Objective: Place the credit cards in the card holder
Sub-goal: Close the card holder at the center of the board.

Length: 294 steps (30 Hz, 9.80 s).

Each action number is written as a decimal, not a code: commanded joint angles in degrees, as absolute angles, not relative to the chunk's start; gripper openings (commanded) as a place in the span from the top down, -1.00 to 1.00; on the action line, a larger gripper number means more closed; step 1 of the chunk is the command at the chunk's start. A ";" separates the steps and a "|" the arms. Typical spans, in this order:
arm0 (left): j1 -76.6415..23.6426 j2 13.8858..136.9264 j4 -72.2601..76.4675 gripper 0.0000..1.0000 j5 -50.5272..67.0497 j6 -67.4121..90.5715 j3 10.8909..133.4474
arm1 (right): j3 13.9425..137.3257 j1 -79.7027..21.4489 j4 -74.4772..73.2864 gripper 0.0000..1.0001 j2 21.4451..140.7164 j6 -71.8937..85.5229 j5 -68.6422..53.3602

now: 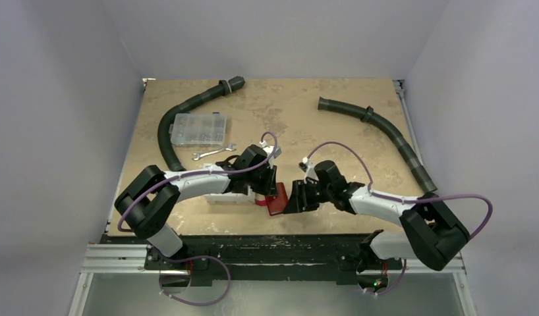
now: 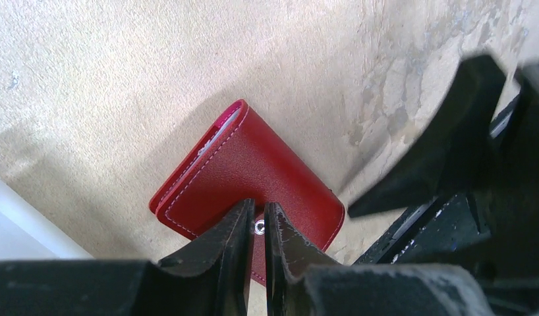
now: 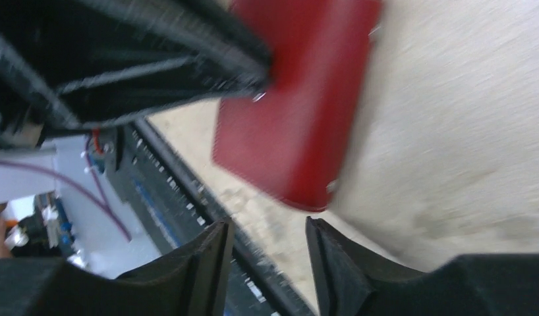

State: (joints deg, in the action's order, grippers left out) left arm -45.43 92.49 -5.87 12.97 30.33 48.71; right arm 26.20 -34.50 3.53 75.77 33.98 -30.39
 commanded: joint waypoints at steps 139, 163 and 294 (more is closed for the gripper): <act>-50.36 111.70 34.29 1.00 28.08 47.68 43.10 | 31.14 -20.99 -10.39 1.00 70.42 36.50 -37.04; -49.62 96.58 18.07 0.64 28.17 40.03 41.99 | 29.58 -20.90 -8.16 1.00 73.48 34.63 -37.41; -46.55 98.44 29.15 1.00 13.34 49.86 36.96 | 17.18 -48.86 2.32 1.00 76.69 55.28 7.63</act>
State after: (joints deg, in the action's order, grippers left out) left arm -47.86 94.67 22.79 18.92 49.56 32.08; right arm 20.86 -47.27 15.27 73.38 53.71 5.19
